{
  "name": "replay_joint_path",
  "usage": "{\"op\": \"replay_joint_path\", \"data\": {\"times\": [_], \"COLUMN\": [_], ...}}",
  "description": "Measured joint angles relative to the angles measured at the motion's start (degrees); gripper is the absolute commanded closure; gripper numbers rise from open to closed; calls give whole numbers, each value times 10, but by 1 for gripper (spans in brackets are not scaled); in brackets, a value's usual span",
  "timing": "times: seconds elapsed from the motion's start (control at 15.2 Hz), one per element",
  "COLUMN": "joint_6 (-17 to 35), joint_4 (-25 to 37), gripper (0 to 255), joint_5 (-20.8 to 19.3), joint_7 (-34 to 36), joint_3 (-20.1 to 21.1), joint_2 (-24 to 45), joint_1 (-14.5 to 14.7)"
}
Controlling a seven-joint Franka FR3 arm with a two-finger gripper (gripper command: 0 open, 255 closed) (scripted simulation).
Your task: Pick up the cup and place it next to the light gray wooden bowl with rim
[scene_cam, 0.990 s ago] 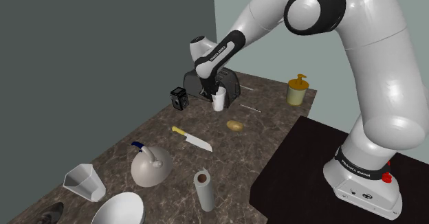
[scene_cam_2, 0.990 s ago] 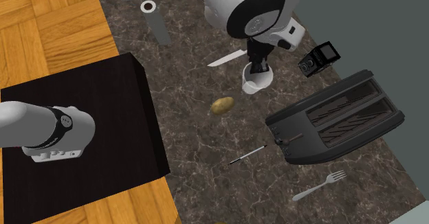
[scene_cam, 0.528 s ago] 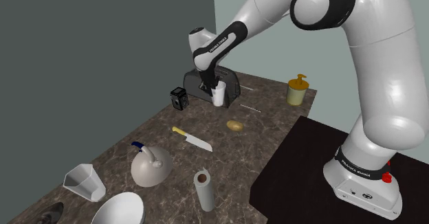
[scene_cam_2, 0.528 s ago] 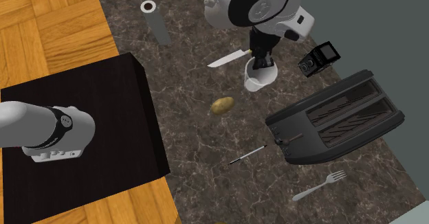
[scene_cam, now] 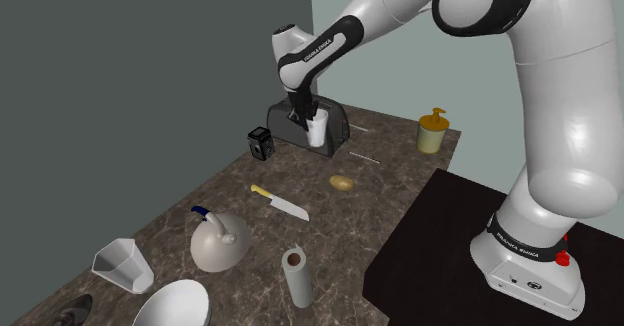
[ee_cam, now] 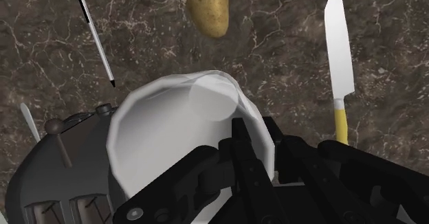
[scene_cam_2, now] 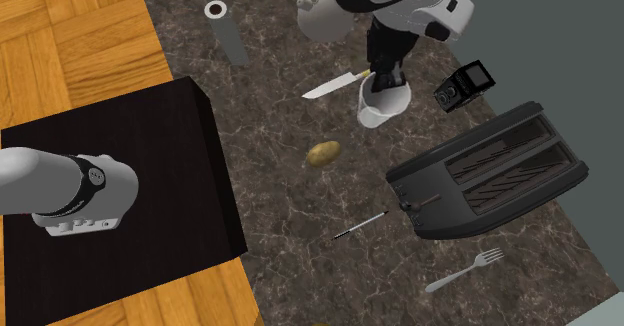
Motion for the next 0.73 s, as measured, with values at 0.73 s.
{"op": "replay_joint_path", "data": {"times": [0.73], "joint_6": [10], "joint_4": [-92], "gripper": [255], "joint_5": [-5], "joint_7": [118], "joint_3": [36], "joint_2": [-66], "joint_1": [78]}}
